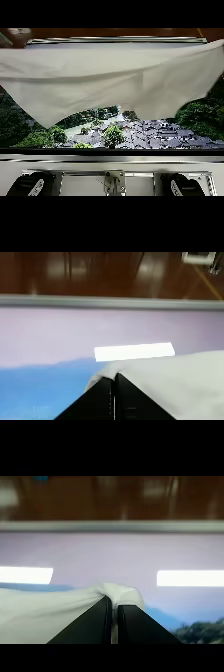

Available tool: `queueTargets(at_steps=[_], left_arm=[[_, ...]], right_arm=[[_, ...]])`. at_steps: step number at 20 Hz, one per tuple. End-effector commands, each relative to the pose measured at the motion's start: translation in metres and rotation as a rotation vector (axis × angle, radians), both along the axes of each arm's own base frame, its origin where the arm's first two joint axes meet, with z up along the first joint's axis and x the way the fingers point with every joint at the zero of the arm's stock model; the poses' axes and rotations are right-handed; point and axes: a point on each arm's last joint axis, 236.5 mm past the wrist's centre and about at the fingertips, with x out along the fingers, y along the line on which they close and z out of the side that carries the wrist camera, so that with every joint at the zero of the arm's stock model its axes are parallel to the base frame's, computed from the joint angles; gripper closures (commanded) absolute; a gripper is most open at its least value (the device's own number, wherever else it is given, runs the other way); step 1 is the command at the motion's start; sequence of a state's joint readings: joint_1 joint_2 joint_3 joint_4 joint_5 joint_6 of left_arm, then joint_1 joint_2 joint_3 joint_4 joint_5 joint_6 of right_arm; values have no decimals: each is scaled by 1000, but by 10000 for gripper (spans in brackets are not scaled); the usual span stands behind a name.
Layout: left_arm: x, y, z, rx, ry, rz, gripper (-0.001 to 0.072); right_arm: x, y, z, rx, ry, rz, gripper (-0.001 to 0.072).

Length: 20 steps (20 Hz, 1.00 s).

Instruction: Fold the shirts.

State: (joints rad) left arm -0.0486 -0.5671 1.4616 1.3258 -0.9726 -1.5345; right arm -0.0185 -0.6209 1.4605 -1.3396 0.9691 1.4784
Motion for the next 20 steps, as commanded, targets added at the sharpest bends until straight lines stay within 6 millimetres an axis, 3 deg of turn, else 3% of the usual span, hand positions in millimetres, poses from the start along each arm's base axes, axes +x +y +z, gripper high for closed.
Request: queueTargets(at_steps=[1, 3, 7, 9, 11, 13, 16, 18, 20], left_arm=[[-65, 6, 80, -25, -196, 12, 672], [-84, 5, 75, -8, -172, 4, 672], [-94, 3, 18, 57, 55, -12, 671], [-92, 5, -4, 78, 140, -7, 672], [-82, 13, -22, 71, 202, 29, 671], [-67, 16, -50, 57, 287, 49, 671], [-35, 18, -122, 54, 493, 64, 671], [-14, 25, -179, 71, 653, 100, 671], [8, 36, -235, 107, 809, 144, 671]], right_arm=[[-84, -14, 83, -21, -218, -67, 640], [-108, -15, 95, -15, -241, -75, 640], [-134, -25, 88, -32, -176, -115, 640], [-140, -38, 85, -54, -153, -172, 640], [-134, -54, 70, -58, -84, -238, 640], [-114, -58, 31, -63, 102, -246, 640], [-71, -58, -54, -90, 477, -233, 640], [-27, -58, -108, -109, 648, -224, 640], [30, -59, -155, -123, 707, -217, 640]])
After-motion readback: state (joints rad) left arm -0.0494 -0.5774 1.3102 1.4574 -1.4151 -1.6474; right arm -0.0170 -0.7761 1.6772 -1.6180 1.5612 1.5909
